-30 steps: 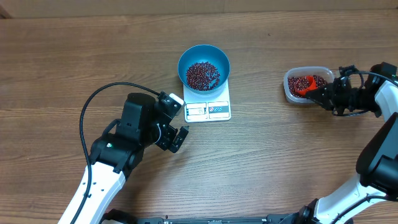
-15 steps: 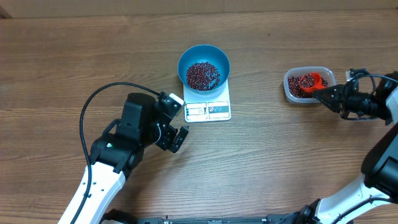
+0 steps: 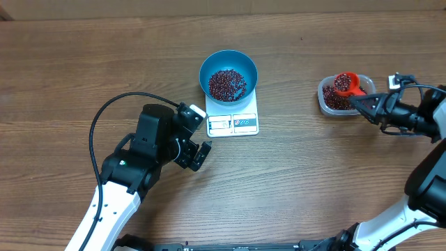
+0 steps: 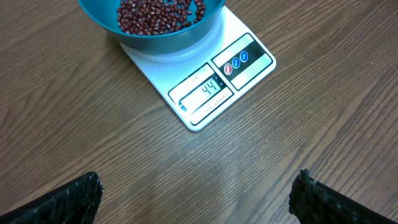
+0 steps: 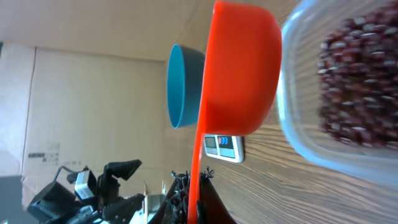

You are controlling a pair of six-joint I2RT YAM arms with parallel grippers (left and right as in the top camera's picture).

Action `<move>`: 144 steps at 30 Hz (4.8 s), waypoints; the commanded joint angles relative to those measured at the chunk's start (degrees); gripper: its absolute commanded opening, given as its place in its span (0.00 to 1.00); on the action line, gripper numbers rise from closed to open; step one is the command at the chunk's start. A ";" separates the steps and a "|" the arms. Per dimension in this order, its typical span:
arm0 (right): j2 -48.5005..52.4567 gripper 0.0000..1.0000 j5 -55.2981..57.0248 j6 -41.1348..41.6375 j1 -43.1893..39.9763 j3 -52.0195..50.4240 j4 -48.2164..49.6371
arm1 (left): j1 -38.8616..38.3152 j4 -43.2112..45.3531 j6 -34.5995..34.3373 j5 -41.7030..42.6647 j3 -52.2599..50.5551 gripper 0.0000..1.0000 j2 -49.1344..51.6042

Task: Scoop item into bowl and weigh 150g on scale
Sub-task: 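Dip the red scoop into the beans and lift it filled, then carry the filled scoop to the teal bowl and pour beans in, then return the empty scoop to the bean tub with the right gripper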

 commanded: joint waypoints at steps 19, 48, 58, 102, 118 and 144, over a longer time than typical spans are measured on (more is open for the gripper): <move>0.24 0.04 -7.26 7.10 20.35 9.64 1.97 | -0.11 0.02 1.31 0.70 -0.46 1.00 0.20; 0.24 0.04 48.83 34.18 52.28 23.23 17.14 | -0.11 0.02 1.31 0.70 -0.46 0.99 0.20; 0.20 0.04 66.82 32.59 58.40 24.44 16.57 | -0.11 0.02 1.31 0.70 -0.46 1.00 0.17; -1.11 0.04 87.86 31.85 66.71 24.44 20.28 | -0.11 0.02 1.31 0.70 -0.46 0.99 0.20; -2.12 0.04 95.41 31.85 69.44 24.44 20.46 | -0.11 0.02 1.31 0.70 -0.46 1.00 0.20; -5.92 0.04 80.70 31.85 64.41 24.44 20.15 | -0.11 0.02 1.31 0.70 -0.46 1.00 0.20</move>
